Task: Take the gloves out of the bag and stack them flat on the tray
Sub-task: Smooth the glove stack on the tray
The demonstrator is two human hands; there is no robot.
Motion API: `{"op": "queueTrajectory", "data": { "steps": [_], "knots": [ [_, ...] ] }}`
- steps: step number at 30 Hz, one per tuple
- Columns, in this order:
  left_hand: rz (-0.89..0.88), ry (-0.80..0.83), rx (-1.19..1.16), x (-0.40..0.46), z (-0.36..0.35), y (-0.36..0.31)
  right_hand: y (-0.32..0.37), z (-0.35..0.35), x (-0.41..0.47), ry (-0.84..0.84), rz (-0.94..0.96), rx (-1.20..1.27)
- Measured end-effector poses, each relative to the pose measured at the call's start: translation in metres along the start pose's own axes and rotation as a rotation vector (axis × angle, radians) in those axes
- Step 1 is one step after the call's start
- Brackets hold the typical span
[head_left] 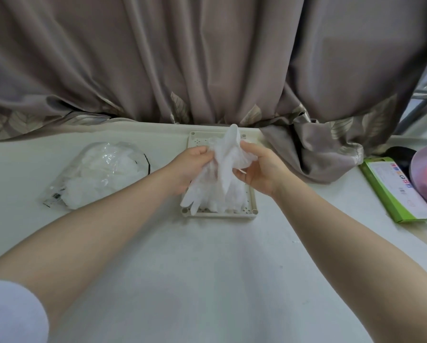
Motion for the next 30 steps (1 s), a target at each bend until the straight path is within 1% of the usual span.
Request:
{"op": "queueTrajectory", "data": {
  "steps": [2,4,5,6,7,9,10,11,13,16,18,21,23,24,25,27,28,30],
  "knots": [
    [-0.001,-0.141,0.159,0.007,0.01,0.002,0.001,-0.001,0.005,0.007,0.014,0.069],
    [-0.107,-0.377,0.261,0.005,0.026,-0.009,0.005,-0.001,0.01,0.007,0.032,0.108],
    [-0.168,-0.435,0.268,0.003,0.029,-0.015,0.005,-0.001,0.013,0.003,0.041,0.11],
    [-0.199,-0.405,0.22,0.003,0.027,-0.018,0.006,-0.002,0.016,0.011,0.043,0.12],
    [-0.194,-0.298,0.138,0.005,0.018,-0.019,0.005,-0.006,0.017,0.032,0.037,0.146],
    [-0.147,-0.035,-0.001,0.008,-0.006,-0.015,0.002,-0.017,0.018,0.092,0.017,0.191],
    [-0.153,0.047,0.01,0.007,-0.016,-0.015,0.001,-0.021,0.018,0.119,0.01,0.192],
    [-0.178,0.084,0.032,0.006,-0.021,-0.017,0.0,-0.024,0.018,0.134,0.004,0.183],
    [-0.209,0.086,0.04,0.008,-0.022,-0.017,-0.003,-0.023,0.021,0.152,-0.014,0.157],
    [-0.128,0.091,-0.066,0.017,-0.016,-0.012,-0.002,-0.014,0.026,0.158,-0.009,0.034],
    [-0.055,0.124,-0.107,0.024,-0.015,-0.007,0.007,-0.002,0.031,0.122,0.082,-0.097],
    [0.007,0.118,-0.182,0.036,-0.009,-0.004,0.024,0.019,0.044,0.036,0.271,-0.316],
    [0.057,0.15,-0.226,0.042,-0.011,0.001,0.023,0.027,0.052,0.005,0.295,-0.506],
    [0.1,0.158,-0.255,0.046,-0.011,0.004,0.014,0.027,0.058,0.029,0.249,-0.532],
    [0.156,0.156,-0.283,0.05,-0.01,0.009,0.0,0.027,0.062,0.068,0.161,-0.49],
    [0.286,0.169,-0.349,0.053,-0.01,0.02,-0.026,0.025,0.064,0.122,-0.027,-0.338],
    [0.339,0.185,-0.383,0.055,-0.011,0.024,-0.035,0.023,0.066,0.149,-0.092,-0.272],
    [0.395,0.217,-0.428,0.057,-0.01,0.032,-0.042,0.016,0.064,0.204,-0.138,-0.21]
  ]
}}
Point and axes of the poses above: each hand's wrist, its own x-axis towards the middle knuckle, its own z-axis out of the back of the hand, y = z × x, the point moved 10 cm from there along x, towards the middle knuckle, and after that the axes turned 10 degrees about z, right-handed, at the moved point
